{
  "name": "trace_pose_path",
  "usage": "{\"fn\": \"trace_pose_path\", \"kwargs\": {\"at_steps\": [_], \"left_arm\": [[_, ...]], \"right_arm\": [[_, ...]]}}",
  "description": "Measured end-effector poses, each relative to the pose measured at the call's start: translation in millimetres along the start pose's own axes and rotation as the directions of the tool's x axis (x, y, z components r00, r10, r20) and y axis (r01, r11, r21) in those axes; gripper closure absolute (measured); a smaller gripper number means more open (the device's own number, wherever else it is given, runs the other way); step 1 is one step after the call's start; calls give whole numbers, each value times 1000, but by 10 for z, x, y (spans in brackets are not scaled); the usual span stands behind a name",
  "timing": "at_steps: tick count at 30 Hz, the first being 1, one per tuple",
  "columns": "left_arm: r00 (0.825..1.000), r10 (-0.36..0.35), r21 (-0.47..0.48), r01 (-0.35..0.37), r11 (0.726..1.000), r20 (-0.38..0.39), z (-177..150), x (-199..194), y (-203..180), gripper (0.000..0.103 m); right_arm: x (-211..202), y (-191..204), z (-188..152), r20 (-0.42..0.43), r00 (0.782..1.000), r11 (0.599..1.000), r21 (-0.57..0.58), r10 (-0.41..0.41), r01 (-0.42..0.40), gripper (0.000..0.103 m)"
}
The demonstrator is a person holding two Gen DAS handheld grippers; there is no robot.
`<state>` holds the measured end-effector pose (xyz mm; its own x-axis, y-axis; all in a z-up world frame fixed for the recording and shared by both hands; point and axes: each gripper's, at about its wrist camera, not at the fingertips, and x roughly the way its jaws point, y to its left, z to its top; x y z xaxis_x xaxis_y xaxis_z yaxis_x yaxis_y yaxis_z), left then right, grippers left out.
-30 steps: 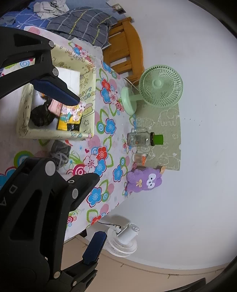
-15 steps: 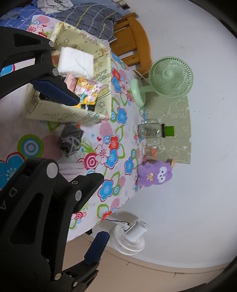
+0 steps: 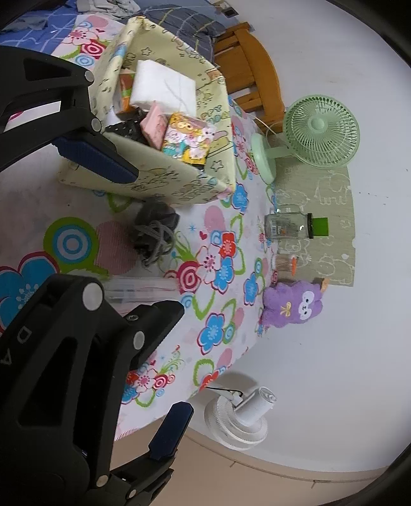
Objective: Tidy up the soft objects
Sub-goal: 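Move the left tool to the grey cord bundle while the right tool approaches the clear zip bag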
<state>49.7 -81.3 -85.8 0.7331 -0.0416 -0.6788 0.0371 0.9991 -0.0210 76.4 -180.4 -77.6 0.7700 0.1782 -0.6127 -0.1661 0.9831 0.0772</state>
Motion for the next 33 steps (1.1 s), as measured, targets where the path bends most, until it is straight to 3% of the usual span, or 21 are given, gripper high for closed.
{"fn": "trace_pose_path", "kwargs": {"at_steps": [11, 15, 27, 33], "left_arm": [[998, 5, 15, -5, 1000, -63, -131, 209, -2, 9], [995, 17, 39, -13, 999, -100, -186, 296, 2, 17], [981, 19, 63, -7, 998, -192, -314, 514, 56, 34], [977, 9, 54, 2, 999, -214, -327, 564, 67, 34]], "right_arm": [[247, -32, -197, -80, 997, 1000, -9, 9, -10, 7], [323, -15, -246, -102, 995, 999, -26, 16, -19, 8], [641, 33, -372, -200, 978, 996, -44, 62, -72, 21], [758, 40, -378, -240, 965, 993, -22, 107, -115, 31]]}}
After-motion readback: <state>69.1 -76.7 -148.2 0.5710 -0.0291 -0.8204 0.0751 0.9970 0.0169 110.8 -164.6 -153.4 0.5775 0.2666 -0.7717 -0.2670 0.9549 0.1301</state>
